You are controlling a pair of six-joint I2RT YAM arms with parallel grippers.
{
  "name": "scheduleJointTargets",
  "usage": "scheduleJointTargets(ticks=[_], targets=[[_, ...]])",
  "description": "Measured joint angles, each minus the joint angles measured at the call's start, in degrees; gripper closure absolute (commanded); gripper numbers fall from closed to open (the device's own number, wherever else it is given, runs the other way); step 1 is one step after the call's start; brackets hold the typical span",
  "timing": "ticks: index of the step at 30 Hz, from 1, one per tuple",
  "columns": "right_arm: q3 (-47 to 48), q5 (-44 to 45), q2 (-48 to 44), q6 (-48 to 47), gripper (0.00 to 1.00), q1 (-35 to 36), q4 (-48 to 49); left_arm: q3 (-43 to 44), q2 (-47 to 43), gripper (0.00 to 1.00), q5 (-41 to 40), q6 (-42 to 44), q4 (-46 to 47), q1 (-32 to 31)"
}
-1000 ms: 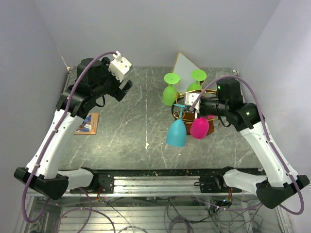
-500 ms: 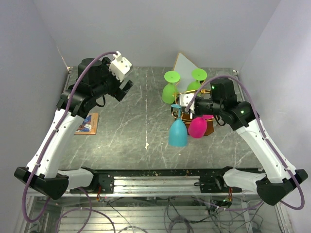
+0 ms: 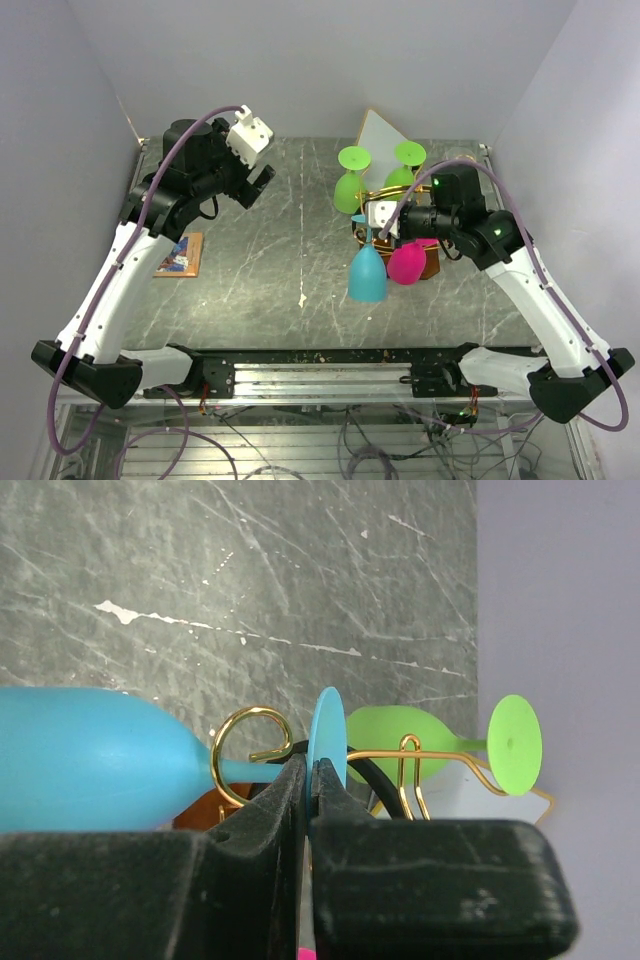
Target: Place the wine glass upside down on the wine glass rack
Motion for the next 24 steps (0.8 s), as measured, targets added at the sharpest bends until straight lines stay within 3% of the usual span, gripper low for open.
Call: scheduleJointTargets(ticks=[24], targets=[[-9.3,-2.1,-5.0,-7.8,1.00,3.4,6.3,-2.6,2.2,0.00,0.0,-1.2,2.9,0.0]])
